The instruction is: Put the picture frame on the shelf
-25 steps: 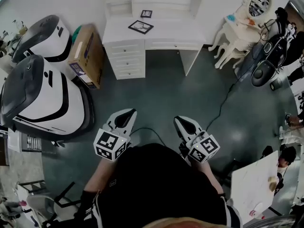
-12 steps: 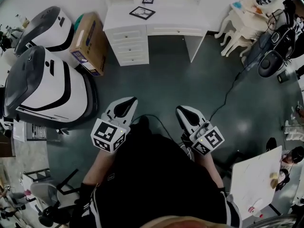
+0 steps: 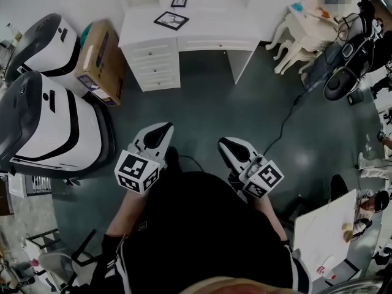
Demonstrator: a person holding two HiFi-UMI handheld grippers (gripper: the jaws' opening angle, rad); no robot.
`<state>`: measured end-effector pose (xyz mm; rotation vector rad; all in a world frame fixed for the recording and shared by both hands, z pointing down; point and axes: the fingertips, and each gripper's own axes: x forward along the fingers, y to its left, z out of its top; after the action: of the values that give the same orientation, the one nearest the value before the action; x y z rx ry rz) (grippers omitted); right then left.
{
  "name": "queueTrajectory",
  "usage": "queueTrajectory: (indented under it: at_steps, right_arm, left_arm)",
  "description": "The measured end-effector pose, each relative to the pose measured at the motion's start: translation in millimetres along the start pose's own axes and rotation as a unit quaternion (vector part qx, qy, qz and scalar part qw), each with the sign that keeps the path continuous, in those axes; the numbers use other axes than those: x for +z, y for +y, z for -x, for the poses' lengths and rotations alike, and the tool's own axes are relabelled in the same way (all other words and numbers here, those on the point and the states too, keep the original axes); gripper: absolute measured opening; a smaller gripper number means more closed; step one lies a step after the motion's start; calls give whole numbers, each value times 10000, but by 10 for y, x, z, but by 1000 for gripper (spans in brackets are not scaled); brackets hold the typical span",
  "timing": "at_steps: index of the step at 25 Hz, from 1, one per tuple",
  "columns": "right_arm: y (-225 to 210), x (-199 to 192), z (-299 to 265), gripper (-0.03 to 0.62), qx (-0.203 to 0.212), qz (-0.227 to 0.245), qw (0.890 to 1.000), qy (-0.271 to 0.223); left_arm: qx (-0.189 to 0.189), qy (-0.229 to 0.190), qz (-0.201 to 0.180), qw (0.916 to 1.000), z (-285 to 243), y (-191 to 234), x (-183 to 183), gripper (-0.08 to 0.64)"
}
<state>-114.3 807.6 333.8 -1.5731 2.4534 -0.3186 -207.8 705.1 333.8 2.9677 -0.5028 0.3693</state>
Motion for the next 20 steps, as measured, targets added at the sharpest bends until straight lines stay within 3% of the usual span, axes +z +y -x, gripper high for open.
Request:
queueTrajectory:
  at_steps: [8,15,20]
  right_arm:
    - [-463,212,-856,23,191,-77,9998,-69]
    - [-756,74,-1656,23,245,-526,9983,70]
    - [-911,42,-2295,23,290,-532,9979,223]
  left_arm:
    - [4,44,-70,10000,-410,759,336,8]
    - [-19,196,-19,9998,-596,1520,364,8]
    - [-58,137,164,9998,-656,2103,342,8]
